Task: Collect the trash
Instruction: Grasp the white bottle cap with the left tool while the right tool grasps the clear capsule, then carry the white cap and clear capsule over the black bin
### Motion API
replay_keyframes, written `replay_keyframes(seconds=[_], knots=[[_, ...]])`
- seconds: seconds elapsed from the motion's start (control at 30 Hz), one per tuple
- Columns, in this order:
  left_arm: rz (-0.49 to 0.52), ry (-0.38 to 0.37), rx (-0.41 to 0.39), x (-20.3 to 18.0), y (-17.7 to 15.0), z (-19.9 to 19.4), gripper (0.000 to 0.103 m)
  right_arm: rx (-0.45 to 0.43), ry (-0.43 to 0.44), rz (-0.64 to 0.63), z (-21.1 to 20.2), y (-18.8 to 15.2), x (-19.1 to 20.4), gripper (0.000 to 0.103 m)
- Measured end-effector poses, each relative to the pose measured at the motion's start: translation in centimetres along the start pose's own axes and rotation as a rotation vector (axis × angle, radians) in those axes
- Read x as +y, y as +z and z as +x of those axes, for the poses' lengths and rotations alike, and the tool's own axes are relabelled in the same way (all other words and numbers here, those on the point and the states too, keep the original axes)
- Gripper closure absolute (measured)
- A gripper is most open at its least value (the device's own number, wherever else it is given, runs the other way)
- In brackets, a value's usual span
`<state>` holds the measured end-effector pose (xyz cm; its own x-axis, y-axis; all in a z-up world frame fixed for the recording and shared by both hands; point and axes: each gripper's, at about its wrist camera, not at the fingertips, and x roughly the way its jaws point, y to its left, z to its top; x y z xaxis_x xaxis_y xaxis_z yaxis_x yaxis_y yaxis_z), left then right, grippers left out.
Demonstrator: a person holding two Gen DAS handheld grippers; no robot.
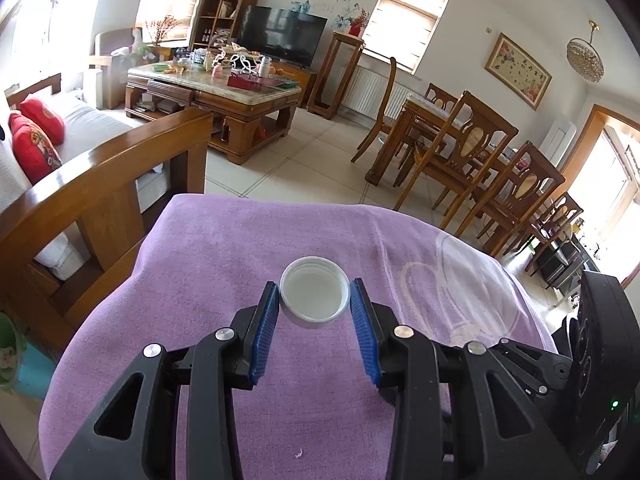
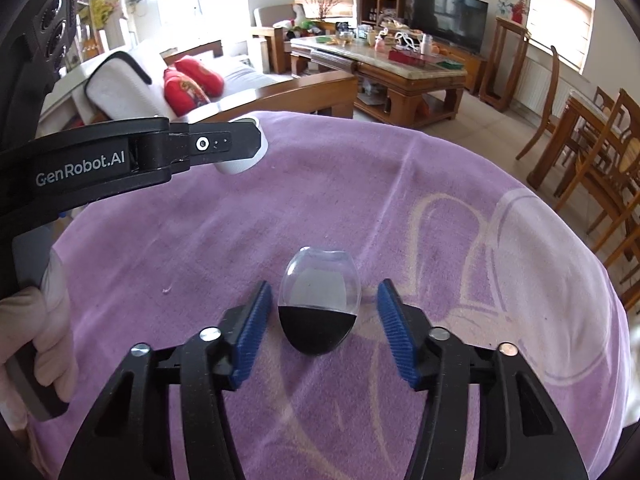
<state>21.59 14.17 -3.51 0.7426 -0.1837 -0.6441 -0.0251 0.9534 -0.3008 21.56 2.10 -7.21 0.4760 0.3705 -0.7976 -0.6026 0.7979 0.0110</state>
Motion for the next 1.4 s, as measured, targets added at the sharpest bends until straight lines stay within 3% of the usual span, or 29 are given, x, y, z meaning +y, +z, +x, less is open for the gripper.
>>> replay_keyframes(seconds=[0.23,0.37,0.6,0.8,1.03,1.2,1.4], knots=[[0.020,-0.014,-0.010,-0.1,0.1,0.1,0.067,-0.028,0.015,0.038,-1.9,-0.4,-0.8,0.062],[0.063,-0.061,-0.047,-1.5,-0.1,-0.4,0.067,-0.113,0.051,0.109,-6.6,-1.8,-2.5,0.063],[0.188,-0.208,-0.068,-6.4,-1.5,-0.7,0.067,-0.308,0.087,0.352,-17.4,-8.6,-10.0,0.063],[0.350,-0.338,-0.029,-14.7,-4.2,-0.8,0.067,-0.400,0.003,0.506,-25.2,-17.2,-17.6,0.062],[0.438,-0.502,0.025,-26.0,-7.3,-1.4,0.067,-0.460,-0.103,0.657,-31.4,-26.8,-25.1,0.062],[0.490,-0.586,0.054,-34.4,-9.8,-0.7,0.067,-0.507,-0.140,0.750,-34.4,-32.5,-29.1,0.062],[0.564,-0.631,0.107,-41.9,-14.3,1.1,0.067,-0.551,-0.180,0.824,-37.5,-38.0,-33.2,0.062]])
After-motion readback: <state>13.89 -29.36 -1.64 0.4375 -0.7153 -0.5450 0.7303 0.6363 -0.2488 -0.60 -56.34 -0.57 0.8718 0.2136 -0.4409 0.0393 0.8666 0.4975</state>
